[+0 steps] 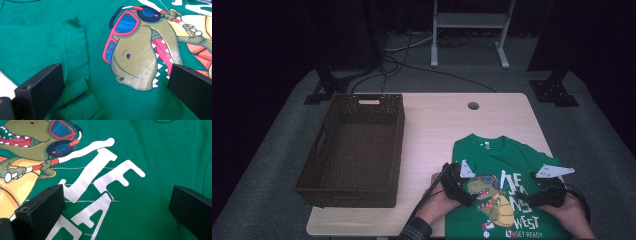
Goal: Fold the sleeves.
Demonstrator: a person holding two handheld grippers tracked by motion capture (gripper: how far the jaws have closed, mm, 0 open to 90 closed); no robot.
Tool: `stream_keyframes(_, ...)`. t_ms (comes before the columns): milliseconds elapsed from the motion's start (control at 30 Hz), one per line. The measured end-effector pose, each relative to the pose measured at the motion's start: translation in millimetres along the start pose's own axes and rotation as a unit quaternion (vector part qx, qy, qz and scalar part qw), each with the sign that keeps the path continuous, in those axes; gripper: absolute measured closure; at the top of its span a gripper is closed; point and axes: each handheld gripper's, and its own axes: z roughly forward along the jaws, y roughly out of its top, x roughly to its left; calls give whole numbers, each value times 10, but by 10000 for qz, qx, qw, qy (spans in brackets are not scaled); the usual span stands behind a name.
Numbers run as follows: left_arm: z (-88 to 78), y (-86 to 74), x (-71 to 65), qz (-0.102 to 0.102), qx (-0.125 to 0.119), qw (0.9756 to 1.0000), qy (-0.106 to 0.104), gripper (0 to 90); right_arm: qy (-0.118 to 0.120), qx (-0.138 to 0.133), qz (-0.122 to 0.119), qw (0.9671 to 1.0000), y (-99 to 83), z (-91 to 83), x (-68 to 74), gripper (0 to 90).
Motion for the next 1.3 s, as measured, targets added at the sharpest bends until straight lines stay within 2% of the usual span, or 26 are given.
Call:
stream_keyframes(433,-254,-249,166,-160,26,9997,163,0,44,-3,-37,10000,188,189,223,0)
stream_keyframes(767,-421,-422,207,-271,-12,9993,263,0,105,-9,-96,9999,303,306,410,0)
stream_keyframes(1300,-432,-431,210,-244,-9,9994,264,0,109,105,-178,9997,361,314,442,0)
